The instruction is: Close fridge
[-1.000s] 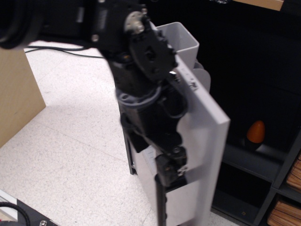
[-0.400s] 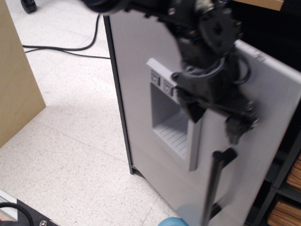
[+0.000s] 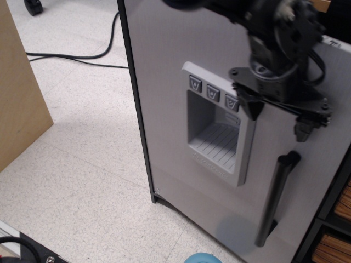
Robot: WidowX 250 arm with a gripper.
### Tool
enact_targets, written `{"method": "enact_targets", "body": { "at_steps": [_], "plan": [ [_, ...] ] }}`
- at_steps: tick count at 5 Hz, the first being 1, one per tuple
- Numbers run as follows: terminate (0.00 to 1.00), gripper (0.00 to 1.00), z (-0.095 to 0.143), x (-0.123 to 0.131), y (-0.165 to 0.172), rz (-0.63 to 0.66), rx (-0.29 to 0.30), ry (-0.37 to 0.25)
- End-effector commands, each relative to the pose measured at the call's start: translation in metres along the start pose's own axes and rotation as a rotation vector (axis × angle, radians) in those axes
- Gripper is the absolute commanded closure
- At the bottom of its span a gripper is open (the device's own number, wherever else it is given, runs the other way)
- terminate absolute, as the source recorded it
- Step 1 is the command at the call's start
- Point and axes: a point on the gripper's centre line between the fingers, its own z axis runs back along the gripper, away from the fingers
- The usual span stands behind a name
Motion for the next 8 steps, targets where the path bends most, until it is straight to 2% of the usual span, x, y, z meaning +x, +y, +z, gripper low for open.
{"method": "enact_targets", "body": {
  "at_steps": [1, 2, 5, 6, 7, 8],
  "plan": [
    [0.0, 0.0, 0.002, 0.043, -0.004, 0.07, 0.015, -0.172],
    [0.0, 0.0, 0.001, 0.056, -0.004, 0.105, 0.011, -0.215],
    [0.0, 0.0, -0.003, 0.063, -0.006, 0.104, 0.016, -0.235],
    [0.0, 0.0, 0.007, 0.052, -0.002, 0.101, -0.017, -0.211],
    [0.0, 0.0, 0.025, 0.028, 0.004, 0.074, -0.045, -0.175],
    [0.0, 0.0, 0.041, 0.003, 0.016, 0.068, 0.009, -0.065]
  ]
}}
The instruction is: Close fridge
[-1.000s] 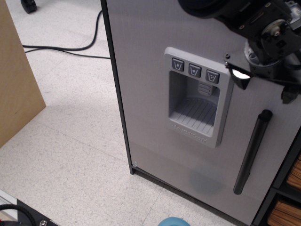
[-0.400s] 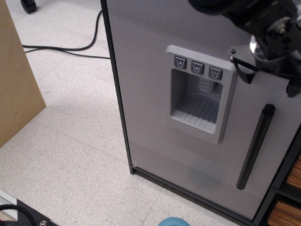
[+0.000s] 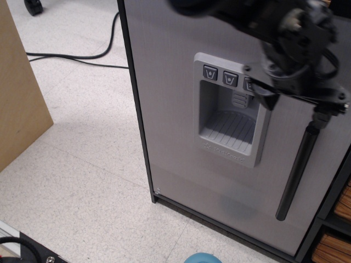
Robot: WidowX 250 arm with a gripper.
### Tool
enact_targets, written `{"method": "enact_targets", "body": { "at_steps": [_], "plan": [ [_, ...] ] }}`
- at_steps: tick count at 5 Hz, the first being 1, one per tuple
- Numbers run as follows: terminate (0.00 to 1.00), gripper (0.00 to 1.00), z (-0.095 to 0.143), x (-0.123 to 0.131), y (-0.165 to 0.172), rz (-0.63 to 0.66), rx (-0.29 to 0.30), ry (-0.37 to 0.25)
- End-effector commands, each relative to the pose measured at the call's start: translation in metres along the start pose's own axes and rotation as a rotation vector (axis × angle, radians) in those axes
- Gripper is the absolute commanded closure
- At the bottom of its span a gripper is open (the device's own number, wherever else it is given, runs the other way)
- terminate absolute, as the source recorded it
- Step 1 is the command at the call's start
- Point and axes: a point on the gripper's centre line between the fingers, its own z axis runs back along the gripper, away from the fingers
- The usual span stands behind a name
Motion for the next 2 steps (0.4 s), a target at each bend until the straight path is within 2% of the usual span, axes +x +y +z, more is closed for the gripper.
{"method": "enact_targets", "body": {
  "at_steps": [1, 2],
  "plan": [
    [0.0, 0.0, 0.0329, -0.0058, 0.013, 0.002, 0.037, 0.048],
    [1.0, 0.0, 0.0329, -0.0058, 0.013, 0.002, 0.037, 0.048]
  ]
}}
